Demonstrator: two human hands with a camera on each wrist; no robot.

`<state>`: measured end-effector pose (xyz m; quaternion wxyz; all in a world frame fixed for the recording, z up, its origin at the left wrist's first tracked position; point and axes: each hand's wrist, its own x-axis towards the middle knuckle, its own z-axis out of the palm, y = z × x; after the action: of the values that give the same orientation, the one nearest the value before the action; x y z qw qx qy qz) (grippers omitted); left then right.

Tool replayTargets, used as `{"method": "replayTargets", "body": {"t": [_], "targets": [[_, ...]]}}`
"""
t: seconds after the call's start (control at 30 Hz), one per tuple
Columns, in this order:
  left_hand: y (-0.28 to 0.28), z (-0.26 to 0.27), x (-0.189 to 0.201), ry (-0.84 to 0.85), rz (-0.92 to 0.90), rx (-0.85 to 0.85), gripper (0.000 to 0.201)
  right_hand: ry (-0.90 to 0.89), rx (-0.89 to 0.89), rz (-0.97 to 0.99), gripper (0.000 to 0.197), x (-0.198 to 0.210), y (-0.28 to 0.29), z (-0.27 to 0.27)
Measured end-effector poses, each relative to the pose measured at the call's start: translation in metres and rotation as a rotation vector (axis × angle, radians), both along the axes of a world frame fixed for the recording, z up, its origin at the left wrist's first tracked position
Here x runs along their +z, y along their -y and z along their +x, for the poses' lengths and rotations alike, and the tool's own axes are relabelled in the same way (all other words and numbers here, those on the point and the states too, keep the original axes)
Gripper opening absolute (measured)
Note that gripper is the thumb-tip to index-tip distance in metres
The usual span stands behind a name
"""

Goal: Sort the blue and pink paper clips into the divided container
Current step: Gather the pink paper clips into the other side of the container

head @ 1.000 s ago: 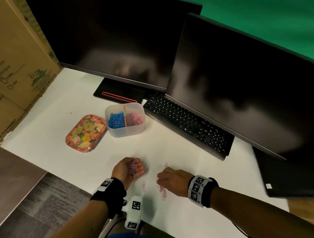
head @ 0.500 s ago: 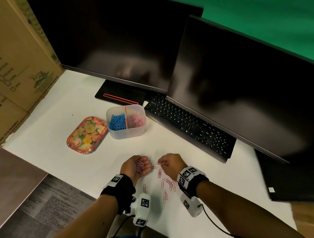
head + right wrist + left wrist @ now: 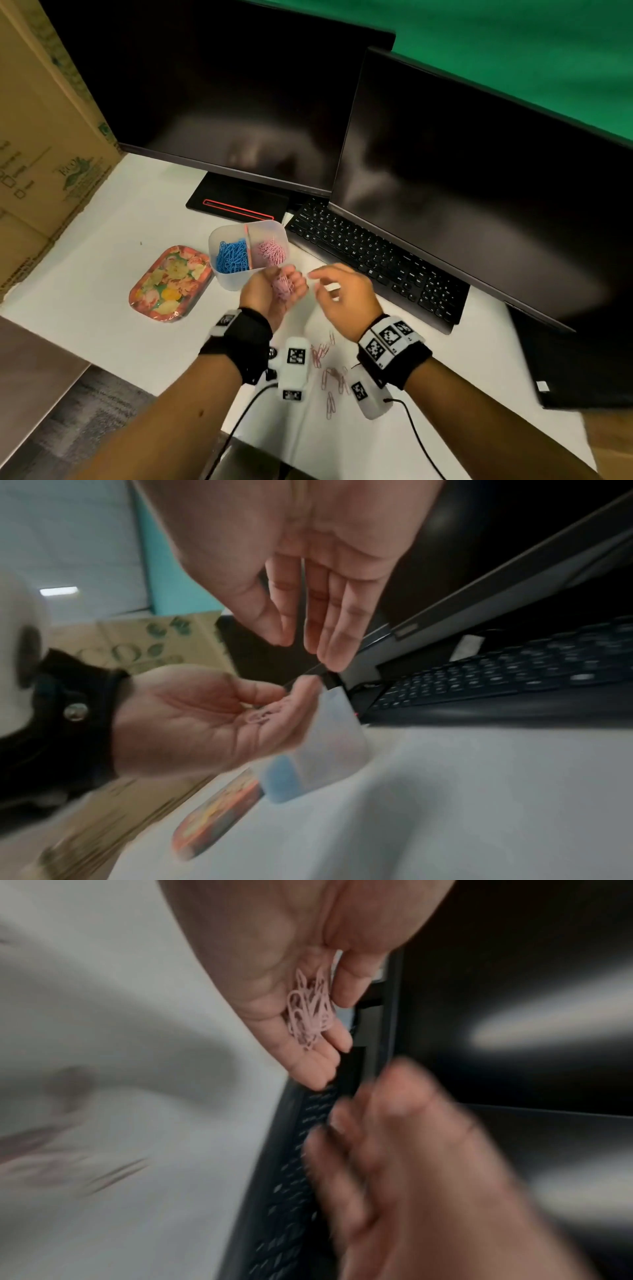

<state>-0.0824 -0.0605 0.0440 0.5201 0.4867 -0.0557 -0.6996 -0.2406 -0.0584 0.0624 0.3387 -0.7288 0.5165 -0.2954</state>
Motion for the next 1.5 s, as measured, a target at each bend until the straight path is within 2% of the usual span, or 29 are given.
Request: {"method": "replayTargets", "body": {"t": [0.07,0.17,0.2,0.3,0.4,0.57,0.67,0.73,0.8,0.87,0.93,1.03,1.1,1.13,1.23,1.33,1.5], "targets": [[0.023,0.010,0.010,0.043,-0.021,0.034,0.026,-0.035,-0.126,0.047,0.024,-0.011,0.004,-0.020],[0.054,0.020,0.015,0.080,0.045,0.129,0.016,-0.297,-0.135,0.205,0.030,-0.032,-0.002,-0.046],[0.061,0.023,0.014,0.119,0.079,0.147,0.020,-0.387,-0.101,0.249,0.033,-0.040,-0.007,-0.051],[0.070,0.025,0.016,0.224,0.110,0.132,0.050,-0.571,0.031,0.404,0.050,-0.054,-0.021,-0.055],[0.061,0.021,0.018,0.436,-0.002,0.015,0.044,-0.671,0.206,0.468,0.062,-0.056,-0.033,-0.044],[0.009,0.024,0.005,0.894,-0.276,-0.212,0.025,-0.735,0.461,0.299,0.067,-0.069,-0.069,-0.026],[-0.034,0.035,-0.013,1.346,-0.379,-0.467,0.034,-0.741,0.641,0.239,0.069,-0.077,-0.089,-0.031],[-0.060,0.050,-0.033,1.536,-0.302,-0.761,0.053,-0.703,0.721,0.214,0.068,-0.076,-0.094,-0.036],[-0.082,0.065,-0.055,1.577,-0.173,-0.986,0.064,-0.621,0.707,0.196,0.067,-0.073,-0.095,-0.044],[-0.099,0.068,-0.066,1.629,-0.177,-1.135,0.071,-0.563,0.605,0.162,0.067,-0.069,-0.094,-0.055],[-0.114,0.060,-0.069,1.651,-0.236,-1.268,0.075,-0.553,0.525,0.150,0.067,-0.067,-0.096,-0.067],[-0.126,0.044,-0.070,1.631,-0.456,-1.393,0.077,-0.583,0.469,0.180,0.066,-0.070,-0.107,-0.085],[-0.129,0.037,-0.072,1.643,-0.626,-1.356,0.077,-0.590,0.382,0.173,0.065,-0.073,-0.113,-0.097],[-0.127,0.036,-0.070,1.643,-0.619,-1.294,0.075,-0.594,0.316,0.188,0.062,-0.074,-0.115,-0.101],[-0.115,0.040,-0.061,1.583,-0.326,-1.150,0.064,-0.554,0.118,0.397,0.051,-0.071,-0.116,-0.103],[-0.104,0.038,-0.061,1.490,-0.197,-1.163,0.054,-0.461,0.010,0.543,0.044,-0.075,-0.111,-0.085],[-0.101,0.000,-0.063,1.447,-0.337,-1.244,0.026,-0.438,0.004,0.566,0.034,-0.075,-0.101,-0.041]]}}
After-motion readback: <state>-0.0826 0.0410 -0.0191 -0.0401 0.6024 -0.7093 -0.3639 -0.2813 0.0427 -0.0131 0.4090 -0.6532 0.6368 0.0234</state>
